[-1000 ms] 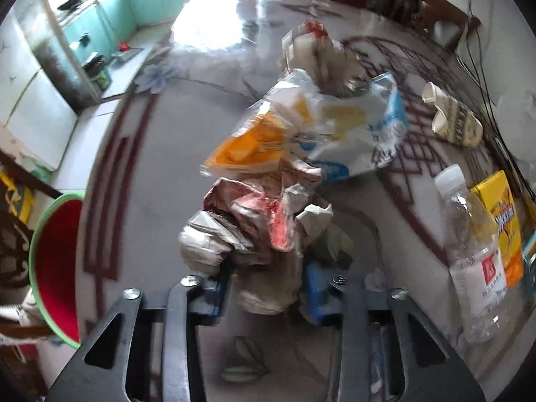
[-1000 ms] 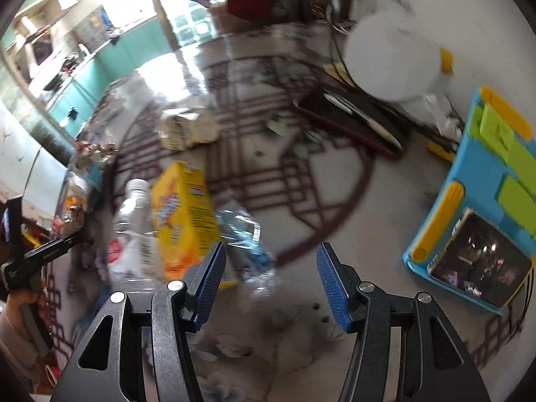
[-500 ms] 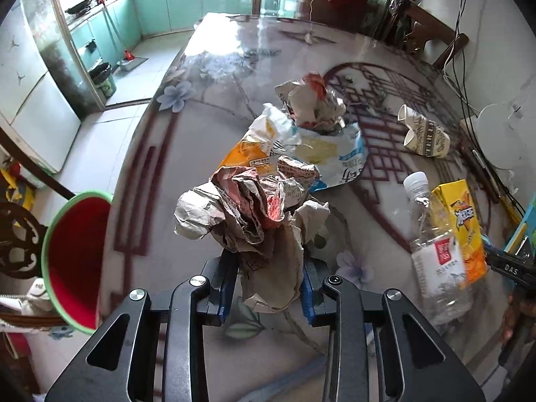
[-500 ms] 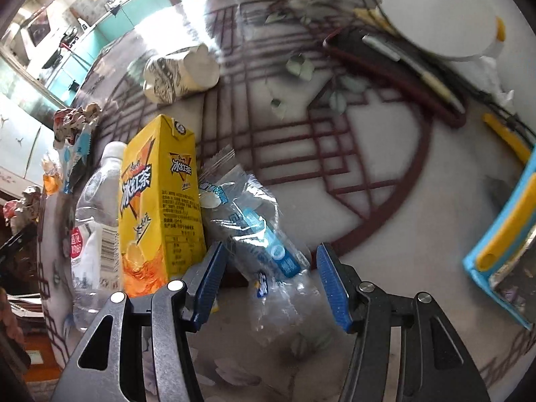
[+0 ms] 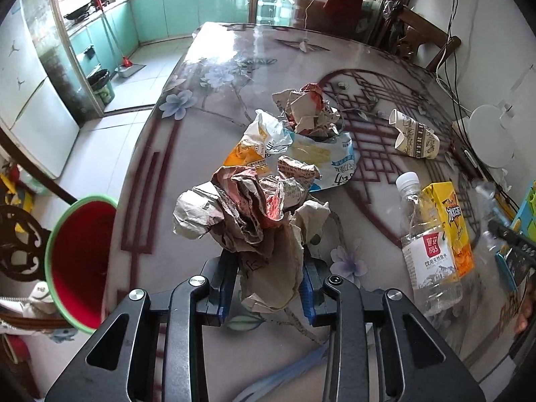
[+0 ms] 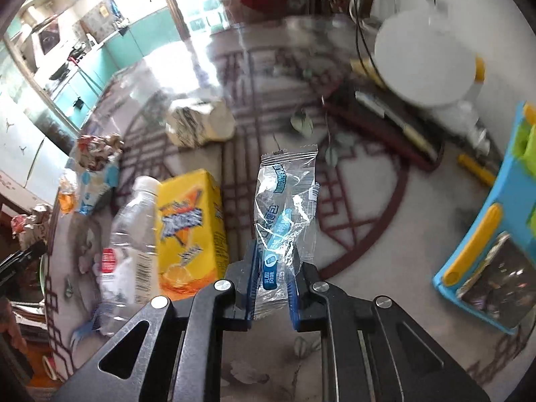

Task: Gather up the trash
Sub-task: 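Grasp the crumpled brown paper bag with the left tool while the right tool grasps a clear plastic wrapper, then carry the paper bag and plastic wrapper with both tools over the red bucket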

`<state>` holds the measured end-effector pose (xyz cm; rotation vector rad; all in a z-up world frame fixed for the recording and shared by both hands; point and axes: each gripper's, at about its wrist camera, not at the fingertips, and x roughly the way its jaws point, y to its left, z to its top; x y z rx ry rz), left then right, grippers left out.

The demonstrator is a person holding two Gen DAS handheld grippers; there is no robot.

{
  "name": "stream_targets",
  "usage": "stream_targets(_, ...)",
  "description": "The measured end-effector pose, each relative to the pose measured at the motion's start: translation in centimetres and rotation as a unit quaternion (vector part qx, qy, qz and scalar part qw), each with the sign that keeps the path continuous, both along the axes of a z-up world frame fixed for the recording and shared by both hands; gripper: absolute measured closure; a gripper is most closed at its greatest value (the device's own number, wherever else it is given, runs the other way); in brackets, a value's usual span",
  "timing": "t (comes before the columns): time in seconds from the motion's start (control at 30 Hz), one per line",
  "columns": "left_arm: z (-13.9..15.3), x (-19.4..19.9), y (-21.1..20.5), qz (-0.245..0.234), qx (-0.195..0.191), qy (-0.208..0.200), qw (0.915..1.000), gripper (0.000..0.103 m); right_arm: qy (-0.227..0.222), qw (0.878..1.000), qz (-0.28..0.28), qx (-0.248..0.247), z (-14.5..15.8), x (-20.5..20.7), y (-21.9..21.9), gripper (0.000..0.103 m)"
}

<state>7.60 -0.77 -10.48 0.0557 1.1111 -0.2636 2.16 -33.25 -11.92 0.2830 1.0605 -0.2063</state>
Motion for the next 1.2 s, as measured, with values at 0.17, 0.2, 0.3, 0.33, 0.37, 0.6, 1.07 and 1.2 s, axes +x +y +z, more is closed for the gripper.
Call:
stream_targets(0.17,0.2,-0.3,0.5,-0.004,-0.003,-0.004,1.0,0.071,-0.03,0.999,0.017,-0.016,3.3,0.0,2.0,0.09)
stream_targets(0.2,0.3,-0.3,0.6,-0.004,-0.003,-0.005,1.0,0.071,-0.034,0.999,0.021,-0.015,3.7,0.0,2.4,0.09)
stream_targets(0.3,0.5,-0.6,1.5,-0.002,-0.008,-0.009,0.9999,0.071,-0.043,0.998,0.036,-0.018,4.9,0.3,4.2,0.09)
stream_targets(0.33,0.6,-0.6,1.9,-0.002,-0.008,-0.009,0.9999,0.071,-0.045,0.998,0.041,-0.02,5.2,0.4,4.9,0.09)
stream_targets(0.37,0.6,-0.7,2.2,-0.001,-0.008,-0.01,0.9999,0.071,-0.047,0.998,0.048,-0.022,5.5,0.6,5.9,0.09)
stream_targets(0.6,0.9,-1.1,6.6,0.019,-0.007,-0.014,0.9997,0.071,-0.048,0.995,0.089,-0.021,5.8,1.8,11.6,0.09)
stream_targets(1.07,-0.2,-2.1,17.5,0.079,-0.004,0.001,0.9969,0.07,-0.044,0.985,0.165,-0.014,5.6,4.3,24.0,0.09)
stream_targets(1.2,-0.2,-1.9,20.2,0.09,-0.005,-0.001,0.9959,0.07,-0.038,0.983,0.179,-0.011,5.2,4.7,27.0,0.09)
